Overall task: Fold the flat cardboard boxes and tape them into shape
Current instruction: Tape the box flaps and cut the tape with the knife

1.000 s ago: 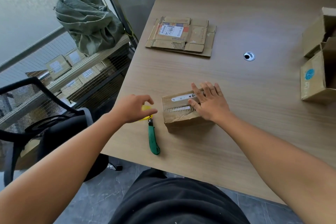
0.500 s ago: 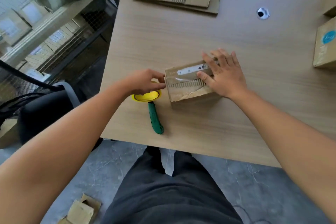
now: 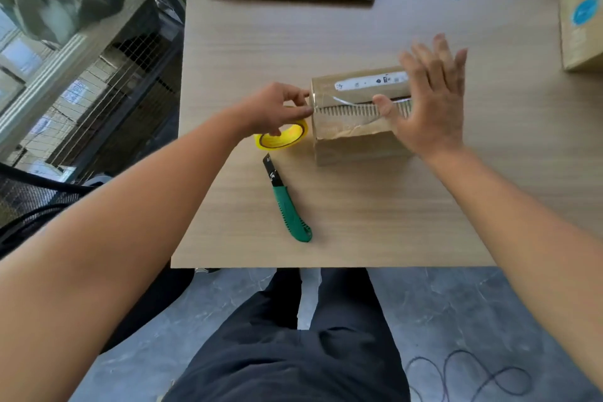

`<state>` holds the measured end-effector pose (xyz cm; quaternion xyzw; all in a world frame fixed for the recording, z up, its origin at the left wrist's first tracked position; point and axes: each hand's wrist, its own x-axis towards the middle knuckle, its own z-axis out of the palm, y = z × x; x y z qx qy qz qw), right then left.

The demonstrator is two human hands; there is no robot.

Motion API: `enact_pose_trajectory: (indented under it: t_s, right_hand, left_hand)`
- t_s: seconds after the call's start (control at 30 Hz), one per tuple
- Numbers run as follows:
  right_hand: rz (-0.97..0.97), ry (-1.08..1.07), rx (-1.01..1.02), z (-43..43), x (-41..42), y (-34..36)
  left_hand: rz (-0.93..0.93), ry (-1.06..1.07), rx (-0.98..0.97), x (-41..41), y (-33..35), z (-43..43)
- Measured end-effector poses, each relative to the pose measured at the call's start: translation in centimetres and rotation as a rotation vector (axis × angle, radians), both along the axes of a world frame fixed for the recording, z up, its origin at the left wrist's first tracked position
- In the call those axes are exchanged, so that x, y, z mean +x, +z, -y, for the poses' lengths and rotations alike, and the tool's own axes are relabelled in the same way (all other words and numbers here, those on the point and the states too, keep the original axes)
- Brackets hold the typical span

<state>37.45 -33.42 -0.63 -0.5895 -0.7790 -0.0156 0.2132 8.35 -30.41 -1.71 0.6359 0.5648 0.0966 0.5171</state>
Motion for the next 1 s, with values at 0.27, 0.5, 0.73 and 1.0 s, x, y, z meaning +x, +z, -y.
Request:
enact_pose_trajectory:
  t_s: [0.27, 0.5, 0.73, 1.0]
  right_hand:
    - [-0.128, 0.144, -0.438, 18.2, -14.2, -4.8]
    - [-0.022, -0.112, -0.581, 18.7, -17.4, -8.3]
    - [-0.516, -0.217, -0.731, 22.2, -7.4, -1.9]
    - [-0.282, -0.259, -0.589, 9.9, -11.3, 4.8]
  left_hand:
    - [0.026, 0.043, 0.034, 1.5, 0.2, 0.6]
    - [-0.024, -0.067, 0.026, 1.8, -0.2, 2.0]
    - [-0.044, -0.001, 0.018, 2.2, -0.3, 2.7]
    - [-0.019, 0.082, -0.005, 2.2, 0.0, 3.6]
